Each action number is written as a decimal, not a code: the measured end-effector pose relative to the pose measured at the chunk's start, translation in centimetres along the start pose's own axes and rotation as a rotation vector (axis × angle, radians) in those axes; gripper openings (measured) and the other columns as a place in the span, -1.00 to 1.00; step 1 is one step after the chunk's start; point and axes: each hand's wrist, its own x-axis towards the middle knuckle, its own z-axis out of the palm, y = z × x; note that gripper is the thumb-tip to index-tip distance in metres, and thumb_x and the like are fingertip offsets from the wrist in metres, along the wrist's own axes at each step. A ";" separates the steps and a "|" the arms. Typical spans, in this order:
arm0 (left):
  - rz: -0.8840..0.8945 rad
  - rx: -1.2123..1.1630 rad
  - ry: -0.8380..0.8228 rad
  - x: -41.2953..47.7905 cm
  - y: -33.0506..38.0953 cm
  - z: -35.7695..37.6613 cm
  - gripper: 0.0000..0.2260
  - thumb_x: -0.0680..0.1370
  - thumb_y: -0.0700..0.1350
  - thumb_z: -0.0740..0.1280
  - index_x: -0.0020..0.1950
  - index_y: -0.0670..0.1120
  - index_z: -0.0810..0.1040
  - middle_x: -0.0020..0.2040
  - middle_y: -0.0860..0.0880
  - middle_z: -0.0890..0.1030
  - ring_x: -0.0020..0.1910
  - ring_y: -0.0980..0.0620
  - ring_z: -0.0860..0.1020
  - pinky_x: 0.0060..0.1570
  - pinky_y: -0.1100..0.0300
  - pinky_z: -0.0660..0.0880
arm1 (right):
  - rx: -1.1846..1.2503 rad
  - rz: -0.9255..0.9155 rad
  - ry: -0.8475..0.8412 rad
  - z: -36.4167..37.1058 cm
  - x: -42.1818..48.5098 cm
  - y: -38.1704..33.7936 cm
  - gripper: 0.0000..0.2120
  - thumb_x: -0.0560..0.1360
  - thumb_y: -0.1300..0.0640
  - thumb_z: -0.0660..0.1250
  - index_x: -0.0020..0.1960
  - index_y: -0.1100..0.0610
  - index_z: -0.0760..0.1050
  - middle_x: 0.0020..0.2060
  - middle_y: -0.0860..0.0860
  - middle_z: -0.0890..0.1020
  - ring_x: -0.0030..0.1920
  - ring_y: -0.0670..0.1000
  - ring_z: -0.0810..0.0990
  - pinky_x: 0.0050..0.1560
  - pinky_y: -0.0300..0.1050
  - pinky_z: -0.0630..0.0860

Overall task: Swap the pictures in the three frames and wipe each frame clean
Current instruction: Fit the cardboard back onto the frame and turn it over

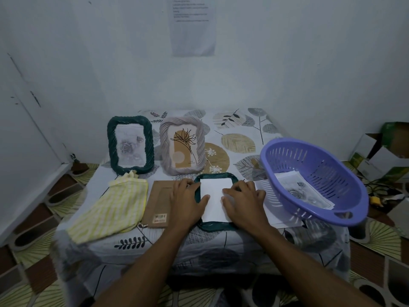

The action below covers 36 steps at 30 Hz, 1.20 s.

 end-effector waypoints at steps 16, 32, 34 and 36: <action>-0.004 0.010 -0.006 0.0 -0.3 0.2 -0.64 0.49 0.13 0.35 0.23 0.00 0.58 0.18 0.01 0.44 0.24 -0.02 0.31 0.23 -0.03 0.34 | 0.147 0.013 -0.016 0.8 -0.1 1.3 -0.62 0.47 -0.17 0.22 0.24 -0.12 0.52 0.15 -0.09 0.41 0.22 0.00 0.28 0.11 0.01 0.21; -0.005 0.022 -0.023 -0.1 -0.2 0.0 -0.60 0.50 0.14 0.36 0.27 0.00 0.56 0.21 0.02 0.44 0.25 -0.01 0.29 0.21 0.03 0.33 | 0.171 0.000 -0.026 0.9 0.0 1.3 -0.63 0.48 -0.12 0.27 0.26 -0.08 0.52 0.15 -0.06 0.41 0.21 0.01 0.27 0.10 -0.01 0.23; -0.005 0.025 -0.026 -0.1 -0.2 0.0 -0.60 0.50 0.14 0.35 0.27 0.01 0.55 0.20 0.02 0.44 0.25 -0.01 0.29 0.20 0.03 0.33 | 0.170 -0.001 -0.030 0.8 0.0 1.3 -0.62 0.47 -0.13 0.26 0.26 -0.08 0.52 0.15 -0.06 0.40 0.21 0.02 0.27 0.11 0.00 0.23; -0.009 0.024 -0.030 -0.1 -0.2 -0.1 -0.60 0.50 0.15 0.35 0.28 0.01 0.55 0.20 0.02 0.43 0.25 -0.01 0.29 0.20 0.04 0.34 | 0.176 0.005 -0.040 0.8 0.0 1.2 -0.59 0.45 -0.15 0.23 0.26 -0.08 0.52 0.15 -0.06 0.41 0.21 0.02 0.28 0.11 0.00 0.24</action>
